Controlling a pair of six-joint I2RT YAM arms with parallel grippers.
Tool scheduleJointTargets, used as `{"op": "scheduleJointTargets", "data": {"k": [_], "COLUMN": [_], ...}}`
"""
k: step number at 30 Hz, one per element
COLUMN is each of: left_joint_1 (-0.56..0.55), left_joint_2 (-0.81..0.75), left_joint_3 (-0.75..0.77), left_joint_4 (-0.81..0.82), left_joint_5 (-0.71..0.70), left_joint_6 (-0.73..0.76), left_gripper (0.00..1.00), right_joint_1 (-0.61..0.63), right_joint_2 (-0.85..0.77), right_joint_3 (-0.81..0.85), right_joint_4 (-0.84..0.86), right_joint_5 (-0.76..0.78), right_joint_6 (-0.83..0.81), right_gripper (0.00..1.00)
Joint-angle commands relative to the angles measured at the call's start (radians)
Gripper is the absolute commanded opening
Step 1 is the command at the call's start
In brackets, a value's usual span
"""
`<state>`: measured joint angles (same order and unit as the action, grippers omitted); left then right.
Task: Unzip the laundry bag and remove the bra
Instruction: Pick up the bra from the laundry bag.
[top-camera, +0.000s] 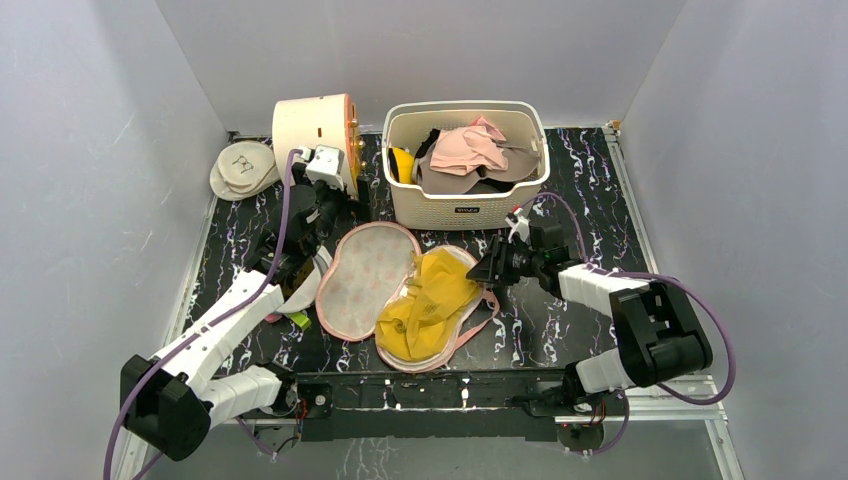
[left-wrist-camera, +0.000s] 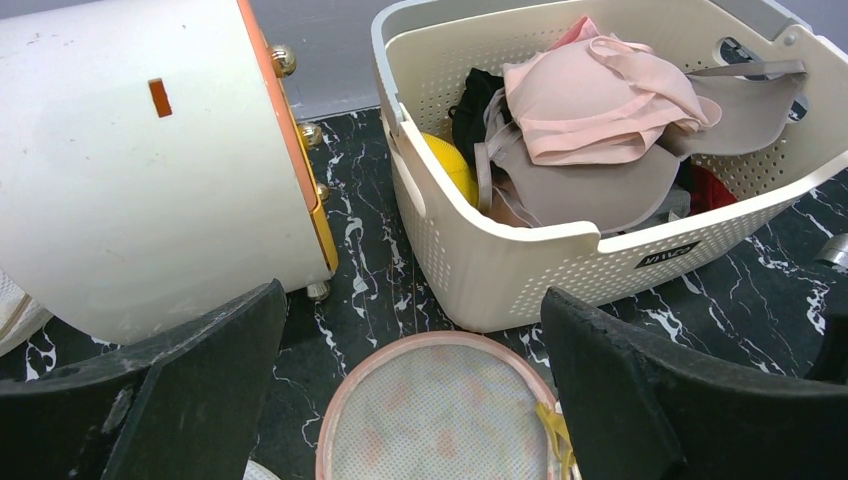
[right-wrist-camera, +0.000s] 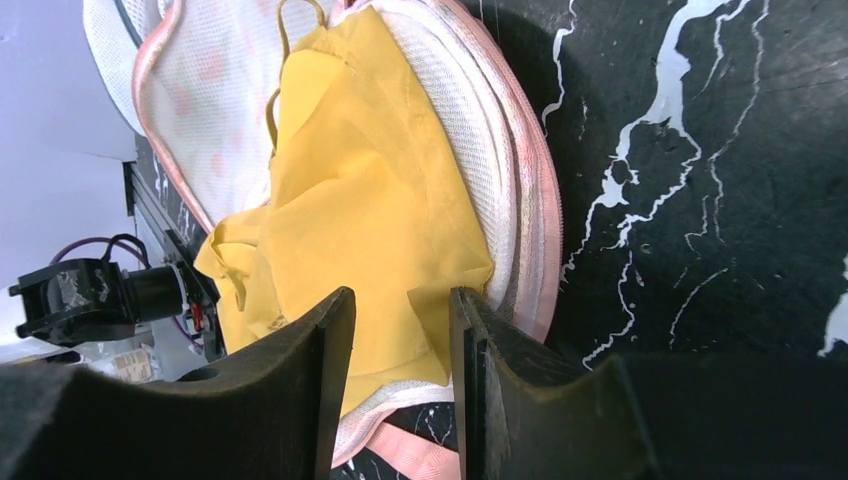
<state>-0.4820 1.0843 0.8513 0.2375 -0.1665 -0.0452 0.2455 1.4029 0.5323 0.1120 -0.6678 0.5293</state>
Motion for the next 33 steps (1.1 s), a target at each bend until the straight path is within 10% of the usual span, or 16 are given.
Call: {"op": "scheduleJointTargets", "data": {"k": [1, 12, 24, 33], "left_joint_1": [-0.003, -0.003, -0.003, -0.003], "left_joint_2": [0.0, -0.009, -0.002, -0.009], "left_joint_3": [0.041, 0.042, 0.041, 0.041], "left_joint_4": [0.019, 0.017, 0.019, 0.017], "left_joint_5": [-0.003, -0.005, -0.009, -0.012], "left_joint_6": [0.002, 0.003, 0.006, 0.007], "left_gripper": [0.98, 0.98, 0.98, 0.98], "right_joint_1": [0.028, 0.031, 0.064, 0.064], "right_joint_2": [0.033, -0.03, -0.128, -0.279], "right_joint_3": [0.009, -0.031, -0.006, 0.044], "right_joint_4": [0.085, 0.025, -0.04, -0.055], "right_joint_5": [0.051, 0.158, 0.181, 0.005], "right_joint_6": [0.017, 0.0, 0.056, 0.247], "right_gripper": [0.38, 0.4, 0.02, 0.0]}}
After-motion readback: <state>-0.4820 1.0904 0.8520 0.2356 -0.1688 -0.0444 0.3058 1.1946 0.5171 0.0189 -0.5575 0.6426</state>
